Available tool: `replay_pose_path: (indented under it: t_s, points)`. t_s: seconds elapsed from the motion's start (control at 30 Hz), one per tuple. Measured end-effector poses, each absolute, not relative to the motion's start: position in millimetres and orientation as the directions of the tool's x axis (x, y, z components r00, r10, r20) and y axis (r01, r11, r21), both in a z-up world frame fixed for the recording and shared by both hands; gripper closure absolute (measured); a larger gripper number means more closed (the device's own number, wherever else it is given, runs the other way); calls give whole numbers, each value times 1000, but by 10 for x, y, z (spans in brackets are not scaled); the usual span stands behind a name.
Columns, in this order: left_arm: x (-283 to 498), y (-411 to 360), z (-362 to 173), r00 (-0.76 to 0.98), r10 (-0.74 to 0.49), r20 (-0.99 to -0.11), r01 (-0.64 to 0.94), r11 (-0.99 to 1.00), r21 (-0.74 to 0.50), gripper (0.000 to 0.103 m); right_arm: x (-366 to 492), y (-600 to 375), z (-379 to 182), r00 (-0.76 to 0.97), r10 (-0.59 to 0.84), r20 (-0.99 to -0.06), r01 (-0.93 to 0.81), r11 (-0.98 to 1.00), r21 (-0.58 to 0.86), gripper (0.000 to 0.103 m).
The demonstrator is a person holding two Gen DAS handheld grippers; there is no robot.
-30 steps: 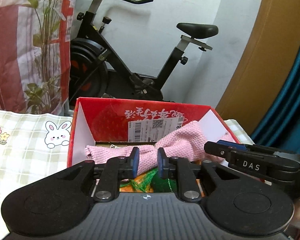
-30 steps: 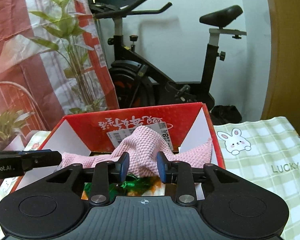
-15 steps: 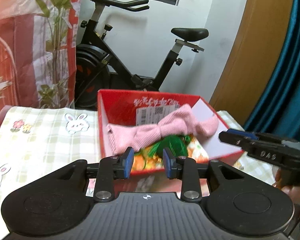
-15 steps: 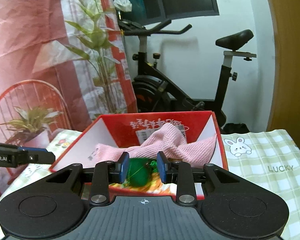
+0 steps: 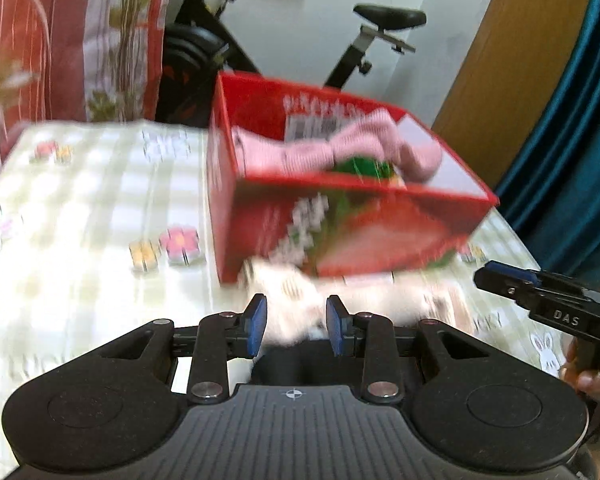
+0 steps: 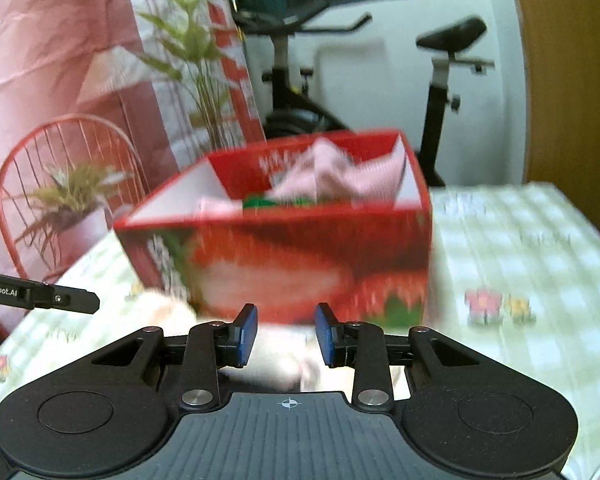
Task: Organize soft objects
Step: 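Lower the right tool toward the black eye mask on the table, then close the right gripper on the black eye mask's strap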
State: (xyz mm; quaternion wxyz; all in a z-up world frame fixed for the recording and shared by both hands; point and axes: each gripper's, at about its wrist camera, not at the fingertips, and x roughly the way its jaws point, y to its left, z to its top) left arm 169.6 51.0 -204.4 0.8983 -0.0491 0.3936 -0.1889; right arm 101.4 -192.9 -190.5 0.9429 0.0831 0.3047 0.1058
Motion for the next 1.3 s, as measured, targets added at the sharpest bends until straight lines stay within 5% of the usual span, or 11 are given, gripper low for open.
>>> replay_pose_path:
  t_s: [0.33,0.73,0.93,1.17,1.3]
  points:
    - [1594,529,-2500,563,-372,-738,243,928,-283,51,793,-1946,-2287,725,253,-640,-81,955,285,38]
    - [1521,501,-2660,572,-368,-733,219,930,-295,50,782,-1969,-2496,675,313,-668,-47,922,384,38]
    - [1457,537,-2715,594,-366,-717,177,928,-327,49,779,-2013,-2464,696,348,-628,-42,893,448,49]
    - [1352,588,-2741,619,-351,-703,131,928,-348,49,706,-2045,-2332,753,332,-569,-71,900,431,78]
    - [1333,628,-2724,626,-353,-695,118,924,-364,50,674,-1981,-2272,771,313,-555,-113,925,364,82]
